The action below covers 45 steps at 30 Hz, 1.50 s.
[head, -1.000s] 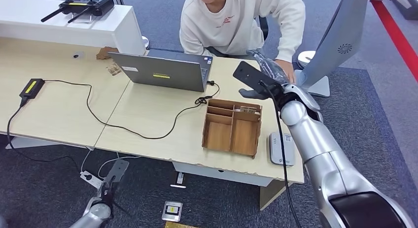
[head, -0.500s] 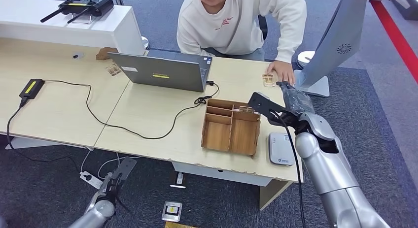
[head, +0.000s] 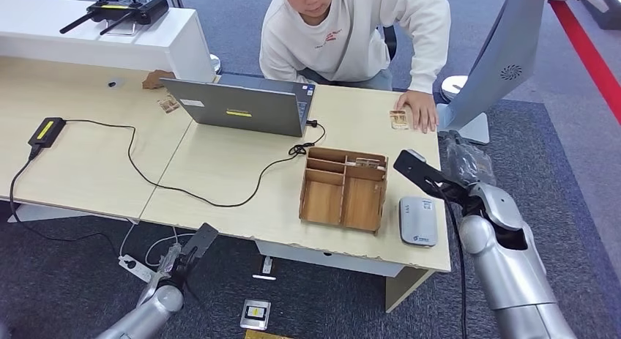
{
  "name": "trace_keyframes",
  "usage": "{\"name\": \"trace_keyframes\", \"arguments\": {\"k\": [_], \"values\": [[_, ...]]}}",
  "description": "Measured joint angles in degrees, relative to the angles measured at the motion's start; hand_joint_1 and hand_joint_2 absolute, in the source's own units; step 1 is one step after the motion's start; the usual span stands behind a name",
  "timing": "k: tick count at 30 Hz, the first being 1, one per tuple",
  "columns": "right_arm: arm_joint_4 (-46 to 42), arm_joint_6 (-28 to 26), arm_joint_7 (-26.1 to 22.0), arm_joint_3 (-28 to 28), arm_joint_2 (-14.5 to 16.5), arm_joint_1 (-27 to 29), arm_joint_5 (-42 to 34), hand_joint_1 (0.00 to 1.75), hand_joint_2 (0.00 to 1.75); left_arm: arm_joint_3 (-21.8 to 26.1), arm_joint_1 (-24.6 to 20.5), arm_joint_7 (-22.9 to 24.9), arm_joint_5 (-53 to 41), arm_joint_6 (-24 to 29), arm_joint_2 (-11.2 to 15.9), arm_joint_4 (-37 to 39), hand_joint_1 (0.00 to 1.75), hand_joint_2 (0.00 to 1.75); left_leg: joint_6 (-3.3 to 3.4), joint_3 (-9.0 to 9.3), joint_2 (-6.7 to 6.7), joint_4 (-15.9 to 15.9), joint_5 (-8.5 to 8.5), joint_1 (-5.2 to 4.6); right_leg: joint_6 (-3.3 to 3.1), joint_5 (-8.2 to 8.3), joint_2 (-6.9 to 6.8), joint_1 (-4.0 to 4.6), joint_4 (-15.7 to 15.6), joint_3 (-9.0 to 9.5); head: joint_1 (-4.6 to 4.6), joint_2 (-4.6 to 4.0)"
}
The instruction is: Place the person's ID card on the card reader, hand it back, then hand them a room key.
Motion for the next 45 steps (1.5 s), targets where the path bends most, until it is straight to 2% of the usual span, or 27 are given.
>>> {"name": "trace_keyframes", "arguments": {"k": [6, 14, 20, 30, 35, 45], "values": [[-0.2, -0.4, -2.1, -1.1, -0.5, 0.1, -1.0, 0.00, 1.75, -0.1, -1.1, 0.8, -1.8, 1.2, -3.7, 1.2, 0.00, 0.00, 0.00, 0.00, 0.02, 0.0, 0.00, -0.01, 0.00, 0.00, 0.01, 0.00, 0.0, 0.01, 0.00, 0.00], [-0.2, -0.5, -2.5, -1.8, -0.9, 0.1, -1.1, 0.00, 1.75, 0.1, -1.7, 0.2, -2.2, 1.1, -5.3, 2.6, 0.00, 0.00, 0.00, 0.00, 0.00, 0.0, 0.00, 0.02, 0.00, 0.00, 0.01, -0.01, 0.0, 0.01, 0.00, 0.00], [0.7, -1.4, -4.9, -1.7, -0.6, -1.0, -1.8, 0.00, 1.75, 0.7, -2.2, -0.5, -3.1, 0.7, -6.0, 3.5, 0.00, 0.00, 0.00, -0.03, -0.01, 0.0, 0.00, 0.02, 0.00, 0.00, 0.00, 0.00, 0.0, 0.02, 0.02, 0.00], [6.7, -2.2, -8.7, 0.0, 2.9, -5.7, -2.8, 0.00, 1.75, 3.1, -1.8, -2.0, -1.3, 0.8, -6.6, 4.6, 0.00, 0.00, 0.00, -0.03, -0.03, 0.0, 0.00, 0.04, 0.00, 0.00, -0.01, 0.00, 0.0, 0.03, 0.00, 0.00], [8.3, 0.0, -11.4, 1.8, 4.6, -7.1, -4.2, 0.00, 1.75, 4.1, -1.4, -2.0, -1.2, 0.8, -6.6, 4.7, 0.00, 0.00, 0.00, -0.05, -0.05, 0.0, 0.00, 0.05, 0.00, 0.00, -0.03, 0.02, 0.1, 0.03, 0.01, 0.00], [10.2, 2.3, -12.6, 6.1, 8.7, -7.9, -6.0, 0.00, 1.75, 5.7, -0.6, -2.3, 0.4, 0.8, -6.6, 4.7, 0.00, 0.00, 0.00, -0.05, -0.05, 0.0, 0.00, 0.04, 0.00, 0.00, -0.05, 0.03, 0.0, 0.03, -0.01, 0.00]]}}
